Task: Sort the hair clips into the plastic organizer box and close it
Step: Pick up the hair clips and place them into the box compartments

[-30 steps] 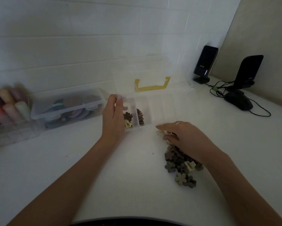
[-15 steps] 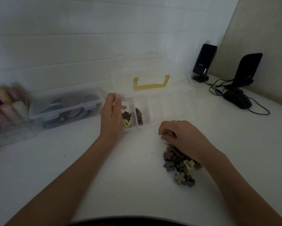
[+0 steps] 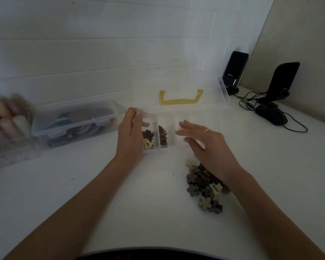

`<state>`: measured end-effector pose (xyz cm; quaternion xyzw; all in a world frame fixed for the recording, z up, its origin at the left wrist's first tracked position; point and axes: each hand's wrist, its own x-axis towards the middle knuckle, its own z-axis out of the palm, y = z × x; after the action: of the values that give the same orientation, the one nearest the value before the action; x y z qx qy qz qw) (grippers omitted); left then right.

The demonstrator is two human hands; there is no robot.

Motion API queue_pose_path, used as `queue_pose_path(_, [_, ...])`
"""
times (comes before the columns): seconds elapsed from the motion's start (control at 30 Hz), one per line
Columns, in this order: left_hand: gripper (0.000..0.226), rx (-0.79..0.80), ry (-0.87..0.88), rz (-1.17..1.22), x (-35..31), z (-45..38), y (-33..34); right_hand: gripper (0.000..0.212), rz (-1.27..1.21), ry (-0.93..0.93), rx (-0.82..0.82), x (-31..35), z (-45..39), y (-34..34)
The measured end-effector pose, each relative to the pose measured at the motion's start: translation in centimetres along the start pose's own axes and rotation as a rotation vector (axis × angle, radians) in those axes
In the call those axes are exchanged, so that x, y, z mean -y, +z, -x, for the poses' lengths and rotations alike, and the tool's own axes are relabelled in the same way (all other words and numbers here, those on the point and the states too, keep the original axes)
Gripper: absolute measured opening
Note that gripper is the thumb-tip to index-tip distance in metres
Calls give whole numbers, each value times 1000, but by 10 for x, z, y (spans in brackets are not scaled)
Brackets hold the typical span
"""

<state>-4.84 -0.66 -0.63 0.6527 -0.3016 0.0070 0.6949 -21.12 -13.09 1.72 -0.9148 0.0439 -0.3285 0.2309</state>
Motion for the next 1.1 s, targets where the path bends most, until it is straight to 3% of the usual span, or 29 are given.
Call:
queue_pose_path(0.1, [24,3,0,8,-1,1,1,43,23,-27,96,-1,2,-1])
queue_pose_path(0.23, [23,0,-6,4,2,-1,2,27,29,18,31,5,2,-17])
queue_pose_path(0.37, [24,3,2,-15,2,-2,1,13,184,74,250,7,4,-25])
queue_pose_path(0.57, [24,-3,-10,5,0,-1,1,22,329,83,489,1,3,-20])
queue_pose_path(0.7, [24,-8,-5,7,-1,0,1,26,281,113,546,-1,3,-20])
queue_pose_path(0.9, [23,-12,-11,1,2,-2,1,14,214,134,544,-2,2,-19])
queue_pose_path(1.1, [23,-12,-17,-11,1,-2,0,28,163,210,581,9,3,-22])
